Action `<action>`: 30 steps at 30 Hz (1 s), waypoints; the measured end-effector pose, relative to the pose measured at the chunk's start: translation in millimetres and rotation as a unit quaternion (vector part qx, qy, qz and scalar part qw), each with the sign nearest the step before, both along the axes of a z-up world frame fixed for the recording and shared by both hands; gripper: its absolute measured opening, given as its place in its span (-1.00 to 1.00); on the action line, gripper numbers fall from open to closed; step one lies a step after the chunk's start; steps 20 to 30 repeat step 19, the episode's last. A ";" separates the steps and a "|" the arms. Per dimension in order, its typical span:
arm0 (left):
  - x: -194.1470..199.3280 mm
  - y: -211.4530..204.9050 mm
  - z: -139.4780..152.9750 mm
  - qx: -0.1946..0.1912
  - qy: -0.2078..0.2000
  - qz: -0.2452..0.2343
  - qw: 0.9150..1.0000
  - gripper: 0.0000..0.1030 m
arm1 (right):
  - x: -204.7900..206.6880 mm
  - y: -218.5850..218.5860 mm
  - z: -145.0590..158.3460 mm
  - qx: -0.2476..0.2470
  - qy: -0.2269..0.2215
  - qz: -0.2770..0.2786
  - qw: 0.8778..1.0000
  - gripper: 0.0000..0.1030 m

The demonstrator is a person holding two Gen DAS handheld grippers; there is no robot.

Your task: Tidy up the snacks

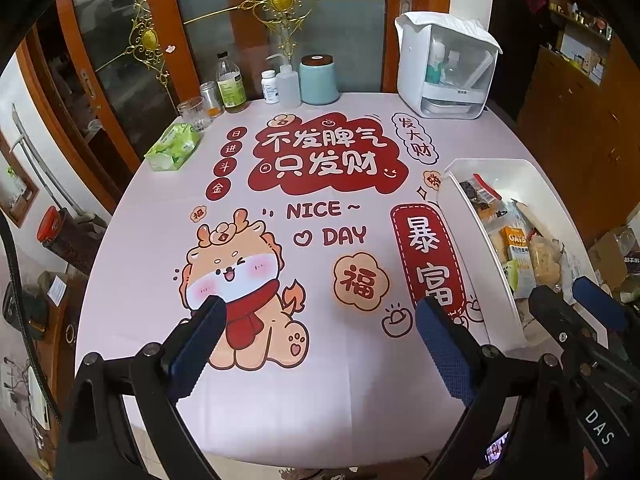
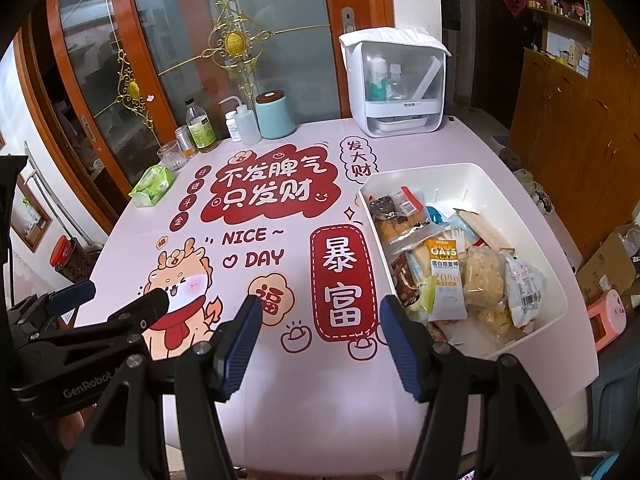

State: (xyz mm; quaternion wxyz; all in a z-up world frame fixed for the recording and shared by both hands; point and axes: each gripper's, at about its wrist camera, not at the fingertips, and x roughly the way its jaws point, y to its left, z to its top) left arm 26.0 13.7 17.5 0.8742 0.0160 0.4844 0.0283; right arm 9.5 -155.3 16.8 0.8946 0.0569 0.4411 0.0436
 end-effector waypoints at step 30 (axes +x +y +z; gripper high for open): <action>-3.1 -3.0 -3.8 0.001 0.002 -0.005 1.000 0.84 | -3.1 5.3 -2.5 0.004 0.011 -0.006 1.000 0.20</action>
